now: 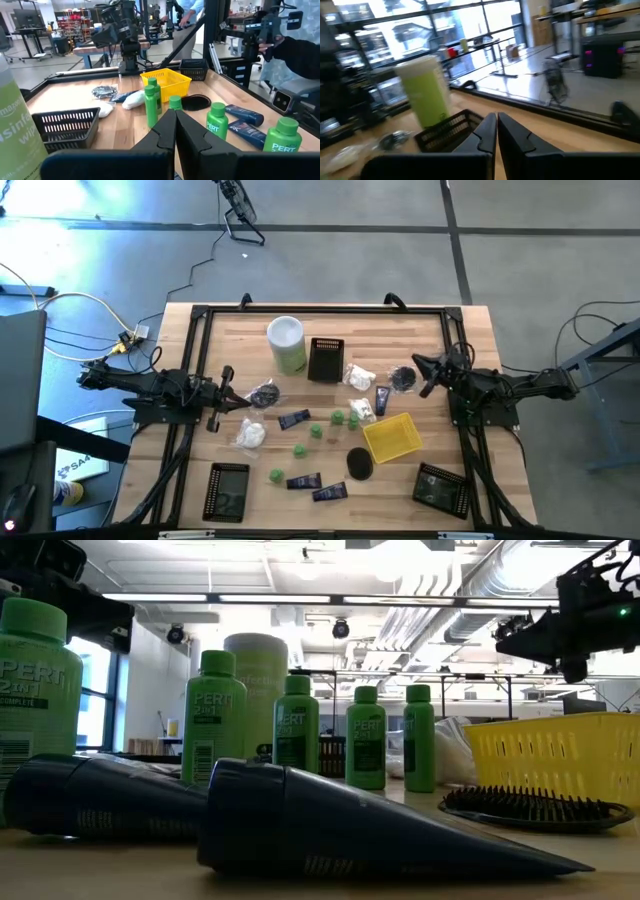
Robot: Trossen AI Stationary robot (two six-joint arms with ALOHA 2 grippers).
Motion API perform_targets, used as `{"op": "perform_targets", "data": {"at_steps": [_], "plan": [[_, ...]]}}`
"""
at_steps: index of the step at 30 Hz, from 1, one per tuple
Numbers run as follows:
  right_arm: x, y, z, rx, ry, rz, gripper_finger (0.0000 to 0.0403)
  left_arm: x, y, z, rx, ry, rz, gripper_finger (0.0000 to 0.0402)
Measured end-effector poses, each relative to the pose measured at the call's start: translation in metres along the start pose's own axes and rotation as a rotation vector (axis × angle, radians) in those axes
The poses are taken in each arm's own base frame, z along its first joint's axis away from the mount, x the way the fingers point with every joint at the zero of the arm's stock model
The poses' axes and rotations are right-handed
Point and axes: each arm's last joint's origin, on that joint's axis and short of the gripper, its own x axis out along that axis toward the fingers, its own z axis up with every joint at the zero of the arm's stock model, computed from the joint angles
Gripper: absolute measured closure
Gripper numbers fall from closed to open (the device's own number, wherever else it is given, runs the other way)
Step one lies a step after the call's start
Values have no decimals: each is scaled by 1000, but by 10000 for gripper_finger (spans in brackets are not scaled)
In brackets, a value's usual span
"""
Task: Pick & Place Travel size toiletries
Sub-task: Put the green shampoo bottle into the top black bin
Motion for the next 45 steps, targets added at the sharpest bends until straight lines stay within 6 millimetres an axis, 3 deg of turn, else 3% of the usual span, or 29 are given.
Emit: {"op": "perform_targets", "data": {"at_steps": [8, 14, 37, 45], "plan": [[-2, 9, -3, -1, 89, 331, 395, 0, 0, 0, -99, -1, 0, 399], [-4, 13, -4, -3, 135, 485, 395, 0, 0, 0, -99, -1, 0, 399], [-5, 15, -6, -1, 164, 559, 395, 0, 0, 0, -102, -2, 3, 399], [-8, 19, -8, -9, 213, 724, 395, 0, 3, 1, -100, -11, 88, 399]]}}
